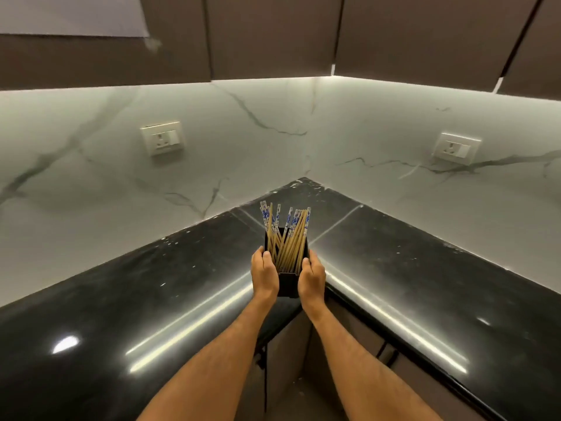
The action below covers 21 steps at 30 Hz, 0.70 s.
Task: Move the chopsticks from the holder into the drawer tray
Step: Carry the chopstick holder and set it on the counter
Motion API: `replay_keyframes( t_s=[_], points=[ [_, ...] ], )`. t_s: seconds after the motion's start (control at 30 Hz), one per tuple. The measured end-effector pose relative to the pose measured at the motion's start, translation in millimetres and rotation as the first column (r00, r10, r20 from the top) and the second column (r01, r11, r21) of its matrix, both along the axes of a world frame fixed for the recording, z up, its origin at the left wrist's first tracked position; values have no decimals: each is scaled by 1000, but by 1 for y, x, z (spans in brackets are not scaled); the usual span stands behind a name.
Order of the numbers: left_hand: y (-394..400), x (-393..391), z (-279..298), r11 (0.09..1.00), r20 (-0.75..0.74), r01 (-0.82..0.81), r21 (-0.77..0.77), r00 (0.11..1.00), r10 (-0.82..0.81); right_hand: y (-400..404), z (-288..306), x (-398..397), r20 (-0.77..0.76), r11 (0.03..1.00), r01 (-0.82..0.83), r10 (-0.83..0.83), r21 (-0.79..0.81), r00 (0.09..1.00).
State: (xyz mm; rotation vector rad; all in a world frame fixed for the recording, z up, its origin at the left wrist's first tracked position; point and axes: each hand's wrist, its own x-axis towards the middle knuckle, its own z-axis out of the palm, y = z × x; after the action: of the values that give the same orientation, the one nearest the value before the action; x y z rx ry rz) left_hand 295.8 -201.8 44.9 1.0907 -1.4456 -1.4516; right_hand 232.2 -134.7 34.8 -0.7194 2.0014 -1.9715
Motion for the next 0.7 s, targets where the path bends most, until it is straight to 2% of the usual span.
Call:
replay_keyframes(
  t_s=[0.27, 0.5, 0.7],
  points=[
    [4, 155, 5, 972, 27, -234, 6, 972, 234, -12, 5, 137, 15, 952, -304, 305, -25, 952],
    [-2, 296, 12, 908, 33, -419, -26, 907, 419, -32, 12, 267, 61, 843, -535, 538, -62, 841],
    [-2, 432, 0, 824, 74, -567, -7, 821, 566, -45, -1, 396, 75, 750, -661, 662, -40, 746]
  ],
)
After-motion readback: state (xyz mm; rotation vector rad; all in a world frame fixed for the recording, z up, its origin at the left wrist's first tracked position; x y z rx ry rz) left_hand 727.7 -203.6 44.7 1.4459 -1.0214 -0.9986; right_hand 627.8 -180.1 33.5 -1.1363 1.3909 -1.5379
